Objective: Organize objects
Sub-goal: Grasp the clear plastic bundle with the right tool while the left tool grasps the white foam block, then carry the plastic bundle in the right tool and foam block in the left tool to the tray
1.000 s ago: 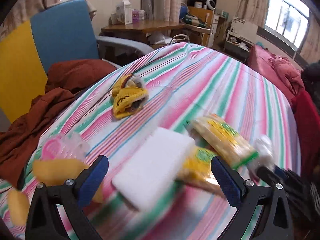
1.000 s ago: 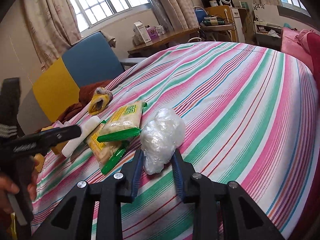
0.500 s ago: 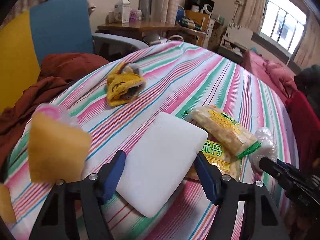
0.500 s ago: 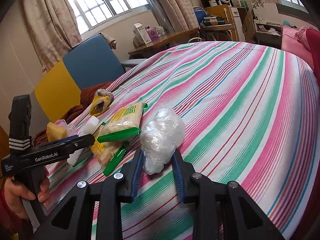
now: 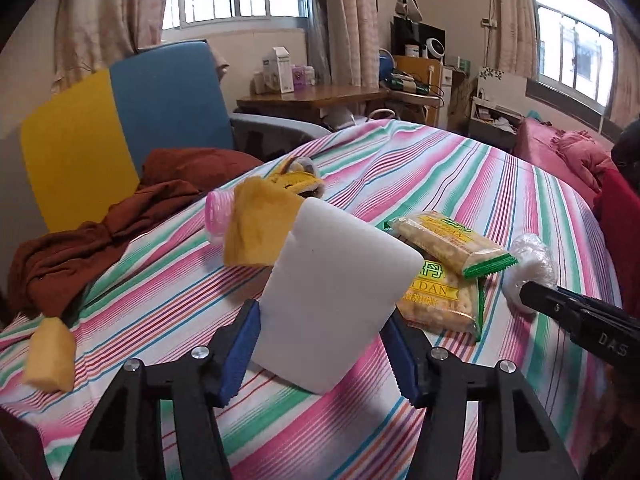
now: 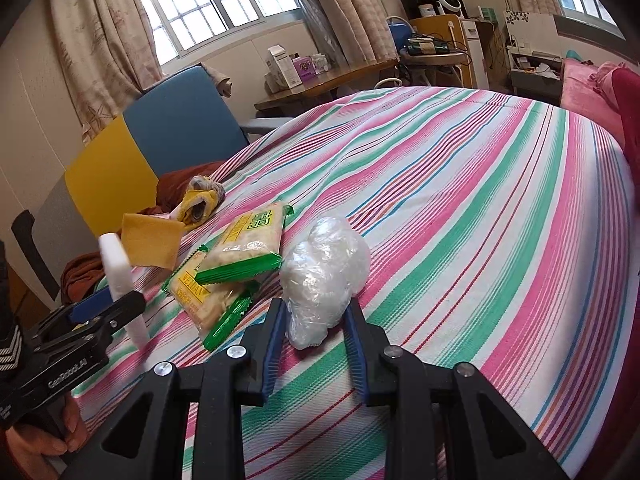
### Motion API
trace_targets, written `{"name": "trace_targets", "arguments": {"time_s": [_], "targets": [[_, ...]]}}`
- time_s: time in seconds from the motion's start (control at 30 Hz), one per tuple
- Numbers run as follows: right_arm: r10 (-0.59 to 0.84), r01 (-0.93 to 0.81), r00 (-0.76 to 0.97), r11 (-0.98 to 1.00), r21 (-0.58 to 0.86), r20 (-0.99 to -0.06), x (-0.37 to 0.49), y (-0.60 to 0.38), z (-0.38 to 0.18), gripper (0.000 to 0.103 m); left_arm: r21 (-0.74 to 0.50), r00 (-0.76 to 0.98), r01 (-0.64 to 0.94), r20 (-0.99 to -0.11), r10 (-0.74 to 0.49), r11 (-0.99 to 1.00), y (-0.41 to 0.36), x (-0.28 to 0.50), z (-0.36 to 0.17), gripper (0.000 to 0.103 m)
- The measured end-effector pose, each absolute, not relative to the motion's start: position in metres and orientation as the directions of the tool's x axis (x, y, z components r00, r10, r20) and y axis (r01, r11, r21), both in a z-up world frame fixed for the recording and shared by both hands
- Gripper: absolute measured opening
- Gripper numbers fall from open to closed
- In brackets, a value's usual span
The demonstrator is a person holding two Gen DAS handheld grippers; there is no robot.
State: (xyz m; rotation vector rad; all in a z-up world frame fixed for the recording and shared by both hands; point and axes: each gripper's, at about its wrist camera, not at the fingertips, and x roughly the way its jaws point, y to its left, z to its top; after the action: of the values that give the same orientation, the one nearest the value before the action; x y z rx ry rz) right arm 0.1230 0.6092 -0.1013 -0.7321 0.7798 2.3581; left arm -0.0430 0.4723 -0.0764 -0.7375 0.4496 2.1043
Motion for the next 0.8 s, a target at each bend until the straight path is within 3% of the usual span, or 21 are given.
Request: {"name": "trace_targets", "arguments": {"time_s": [0.4,0.8], "targets": [[0.401,-0.689,-0.658,-0.661,0.297,-0.637,0.133,0.595,-0.093,0.029,0.04,-0.483,-0.803,-0.629,0.609,-0.595,0.433,-0.008,-0.076,0.058],[0.363,-0.648,-0.68,-0.704,0.291,-0.637,0.141,0.556,-0.077,0.029,0.006,-0.463,-0.81,-0.618,0.635,-0.586,0.396,0.016,-0.067,0.058]]}}
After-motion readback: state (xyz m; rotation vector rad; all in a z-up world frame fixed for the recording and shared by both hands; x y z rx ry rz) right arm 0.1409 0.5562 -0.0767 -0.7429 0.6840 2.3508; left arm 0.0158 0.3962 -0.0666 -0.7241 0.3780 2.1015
